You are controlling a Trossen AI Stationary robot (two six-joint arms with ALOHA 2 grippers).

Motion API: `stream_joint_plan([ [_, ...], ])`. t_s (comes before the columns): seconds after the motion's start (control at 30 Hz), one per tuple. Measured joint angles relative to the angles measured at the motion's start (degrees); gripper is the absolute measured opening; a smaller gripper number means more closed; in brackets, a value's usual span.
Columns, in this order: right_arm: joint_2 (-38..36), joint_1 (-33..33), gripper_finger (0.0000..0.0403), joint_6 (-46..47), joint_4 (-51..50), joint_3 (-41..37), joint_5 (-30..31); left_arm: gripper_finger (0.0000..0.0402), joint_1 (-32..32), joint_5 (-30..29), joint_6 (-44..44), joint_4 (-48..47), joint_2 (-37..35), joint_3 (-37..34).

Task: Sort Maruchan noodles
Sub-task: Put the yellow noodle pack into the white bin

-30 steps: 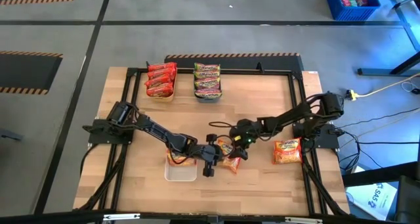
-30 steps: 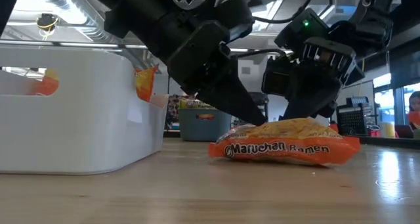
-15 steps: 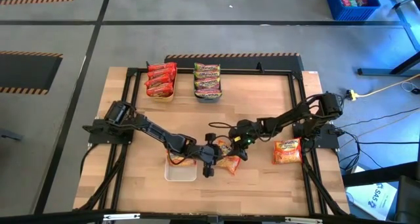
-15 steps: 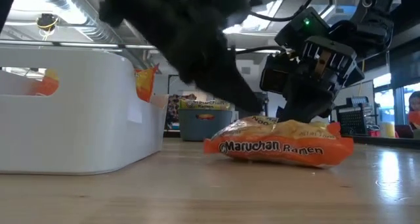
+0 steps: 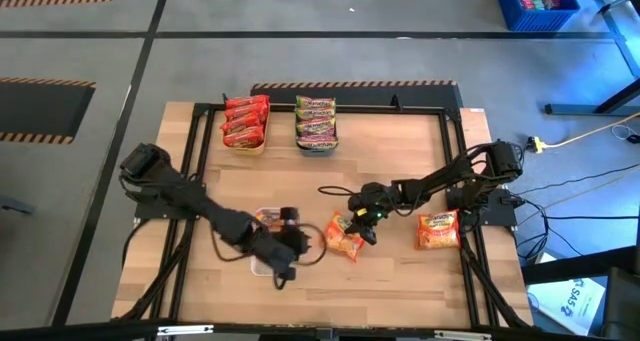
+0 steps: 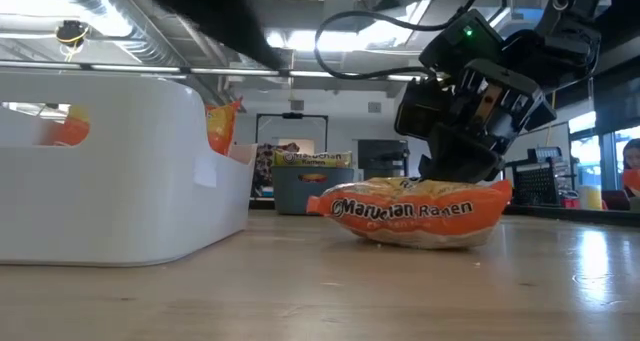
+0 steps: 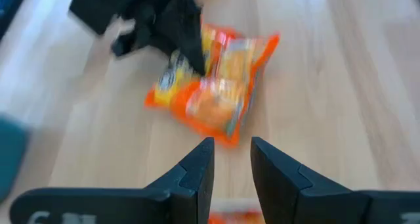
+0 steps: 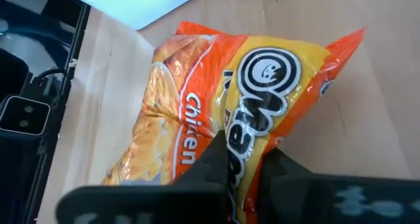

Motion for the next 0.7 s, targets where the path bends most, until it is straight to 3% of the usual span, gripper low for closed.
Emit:
stream_joint_plan([
  [0.17,0.02,0.02,0.0012,0.04,0.97,0.0,0.35,0.0094,-6.48,-7.46,-7.8,-7.11,-0.08,-0.04],
  [0.4,0.02,0.46,0.0011,0.08,2.35,1.73,0.35,0.0094,-14.87,-9.11,-23.76,-14.33,-0.06,-0.13],
  [0.7,0.02,4.79,0.0011,-2.96,-0.23,7.64,0.97,0.0094,-23.19,-11.34,-45.48,-12.83,-0.07,-10.31],
])
